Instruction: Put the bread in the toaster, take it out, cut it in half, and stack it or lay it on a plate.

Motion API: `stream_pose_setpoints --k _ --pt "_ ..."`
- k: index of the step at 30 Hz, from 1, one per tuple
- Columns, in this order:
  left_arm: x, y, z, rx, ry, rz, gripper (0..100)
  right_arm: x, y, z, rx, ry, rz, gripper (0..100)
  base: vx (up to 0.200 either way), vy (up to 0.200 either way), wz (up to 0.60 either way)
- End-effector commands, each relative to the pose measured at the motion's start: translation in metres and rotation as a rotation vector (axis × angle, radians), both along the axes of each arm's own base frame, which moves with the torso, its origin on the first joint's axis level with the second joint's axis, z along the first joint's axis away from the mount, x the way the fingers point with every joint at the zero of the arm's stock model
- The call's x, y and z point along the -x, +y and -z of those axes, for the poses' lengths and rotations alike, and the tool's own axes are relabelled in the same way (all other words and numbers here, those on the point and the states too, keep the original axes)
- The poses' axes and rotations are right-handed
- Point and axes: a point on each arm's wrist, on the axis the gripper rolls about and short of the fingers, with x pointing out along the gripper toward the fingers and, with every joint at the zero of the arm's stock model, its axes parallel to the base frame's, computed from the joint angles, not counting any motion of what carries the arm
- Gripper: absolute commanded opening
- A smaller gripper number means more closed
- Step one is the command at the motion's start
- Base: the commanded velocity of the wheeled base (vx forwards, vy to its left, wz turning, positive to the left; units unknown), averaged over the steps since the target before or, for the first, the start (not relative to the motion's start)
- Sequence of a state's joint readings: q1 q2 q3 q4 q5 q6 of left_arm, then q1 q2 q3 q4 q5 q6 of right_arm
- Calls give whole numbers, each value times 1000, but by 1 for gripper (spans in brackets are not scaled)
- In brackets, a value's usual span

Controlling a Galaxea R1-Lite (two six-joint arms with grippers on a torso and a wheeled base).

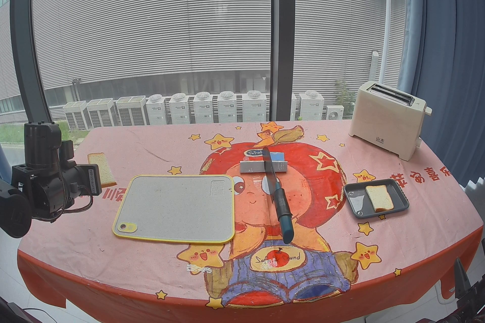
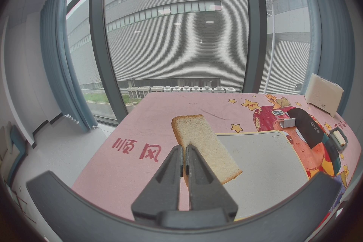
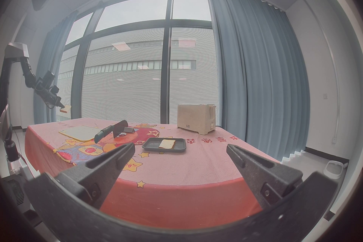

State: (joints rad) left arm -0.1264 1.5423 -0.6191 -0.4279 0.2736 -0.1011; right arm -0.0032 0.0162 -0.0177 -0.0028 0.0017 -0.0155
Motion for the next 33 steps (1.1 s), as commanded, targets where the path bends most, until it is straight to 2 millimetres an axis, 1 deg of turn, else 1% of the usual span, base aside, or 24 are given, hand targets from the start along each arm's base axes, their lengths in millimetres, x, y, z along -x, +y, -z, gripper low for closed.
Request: stream_pose_setpoints --k 1,7,12,17,18,19,20,23,25,31,33 --pt "5 0 -6 -3 -25 -4 0 0 0 5 1 1 0 100 0 0 0" --pt "4 -1 -6 -10 -36 8 0 0 0 5 0 1 0 100 0 0 0" --pt "5 -2 -12 -19 -72 19 0 0 0 5 1 1 0 100 0 0 0" --pt "31 -4 -31 -19 -155 82 0 0 0 5 1 1 0 100 0 0 0" --pt "31 -4 -31 -19 -155 82 0 0 0 5 1 1 0 100 0 0 0" --pt "38 -10 -35 0 -173 145 0 0 0 5 1 1 0 100 0 0 0" --pt "40 -12 -36 8 -179 167 0 0 0 5 1 1 0 100 0 0 0" --pt "48 -13 -39 19 -197 193 0 0 0 5 0 1 0 100 0 0 0" --pt "52 -12 -38 16 -197 197 0 0 0 5 0 1 0 100 0 0 0" --pt "53 -14 -30 9 -167 212 0 0 0 5 0 1 0 100 0 0 0" --pt "55 -18 -27 13 -149 250 0 0 0 5 1 1 0 100 0 0 0"
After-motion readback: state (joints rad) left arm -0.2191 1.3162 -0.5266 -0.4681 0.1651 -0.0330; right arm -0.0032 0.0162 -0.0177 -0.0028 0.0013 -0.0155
